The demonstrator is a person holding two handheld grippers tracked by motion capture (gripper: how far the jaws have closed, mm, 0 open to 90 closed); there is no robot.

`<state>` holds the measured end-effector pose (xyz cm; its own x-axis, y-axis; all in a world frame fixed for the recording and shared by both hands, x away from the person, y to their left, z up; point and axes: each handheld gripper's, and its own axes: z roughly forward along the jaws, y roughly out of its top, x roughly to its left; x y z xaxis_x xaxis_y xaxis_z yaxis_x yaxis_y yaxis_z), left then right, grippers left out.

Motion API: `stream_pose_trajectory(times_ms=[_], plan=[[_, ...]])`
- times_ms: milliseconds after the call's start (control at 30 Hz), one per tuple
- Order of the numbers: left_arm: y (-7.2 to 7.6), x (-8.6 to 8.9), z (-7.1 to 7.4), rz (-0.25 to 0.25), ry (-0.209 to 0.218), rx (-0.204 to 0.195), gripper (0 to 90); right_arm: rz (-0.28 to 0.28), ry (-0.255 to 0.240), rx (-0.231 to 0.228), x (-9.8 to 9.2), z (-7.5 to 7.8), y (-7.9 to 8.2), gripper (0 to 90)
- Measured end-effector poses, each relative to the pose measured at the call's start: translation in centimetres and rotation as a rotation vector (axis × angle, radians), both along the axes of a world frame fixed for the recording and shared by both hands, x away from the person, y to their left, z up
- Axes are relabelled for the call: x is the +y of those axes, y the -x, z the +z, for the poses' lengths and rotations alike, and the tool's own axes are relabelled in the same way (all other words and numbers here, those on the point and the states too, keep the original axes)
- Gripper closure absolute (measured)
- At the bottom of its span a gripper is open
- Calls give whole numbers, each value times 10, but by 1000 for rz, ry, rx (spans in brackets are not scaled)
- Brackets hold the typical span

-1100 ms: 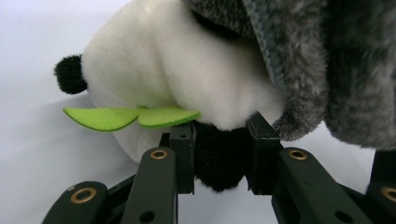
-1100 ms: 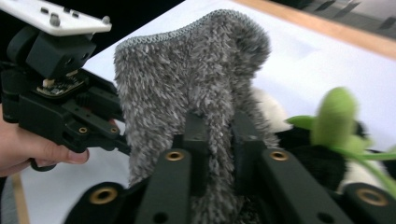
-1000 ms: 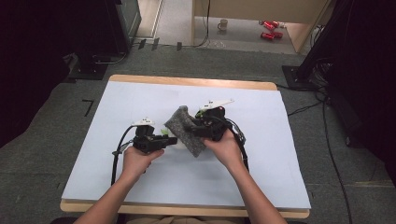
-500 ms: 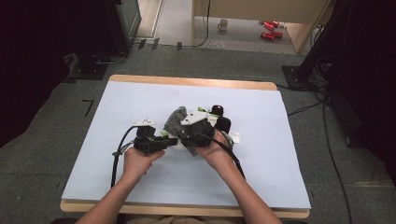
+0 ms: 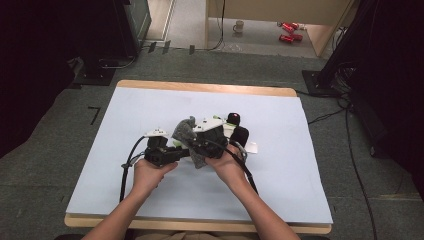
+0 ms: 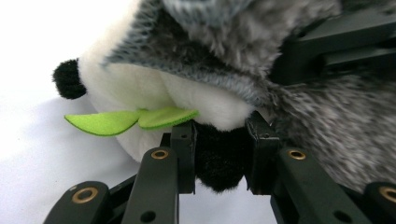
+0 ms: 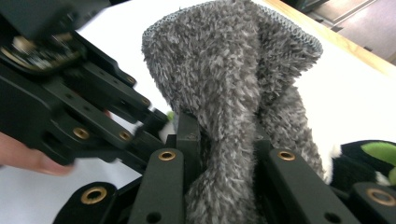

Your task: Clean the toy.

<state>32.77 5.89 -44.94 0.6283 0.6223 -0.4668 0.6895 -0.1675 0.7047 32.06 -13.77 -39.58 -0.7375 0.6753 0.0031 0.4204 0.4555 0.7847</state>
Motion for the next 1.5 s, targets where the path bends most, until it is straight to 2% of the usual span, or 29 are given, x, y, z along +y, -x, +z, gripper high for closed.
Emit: stream_pose_trajectory(times_ms=[100,200,300,367,467,500,600,667,1000,1133,1200,1333,1500], plan=[[-3,1,-1,-6,12,0,704,-11,34,-22,-6,-3,-3,764],[-4,3,-1,-12,14,2,706,-54,63,-40,-16,-1,-4,768],[-7,6,-1,-15,24,2,708,-102,74,-41,-33,2,-5,769],[-9,8,-1,-18,25,4,708,-117,59,-29,-47,5,-5,769],[-14,12,-3,-19,42,20,708,-151,103,-70,-62,10,-3,767],[-16,12,-3,-20,47,21,708,-171,94,-67,-69,12,-4,767],[-17,11,-3,-29,47,13,707,-215,15,-18,-94,15,-7,767],[-18,10,-3,-36,46,9,707,-226,1,-8,-100,15,-7,767],[-22,10,-3,-48,49,11,706,-287,-21,-28,-118,25,-5,767],[-21,10,-4,-43,42,9,705,-334,-45,-36,-131,34,-4,767],[-21,11,-4,-49,37,-4,703,-345,-81,-37,-138,39,-2,767],[-20,10,-4,-44,35,-3,701,-345,-99,-59,-138,47,2,766],[-20,10,-3,-42,40,-4,697,-280,-132,-82,-120,64,12,765]])
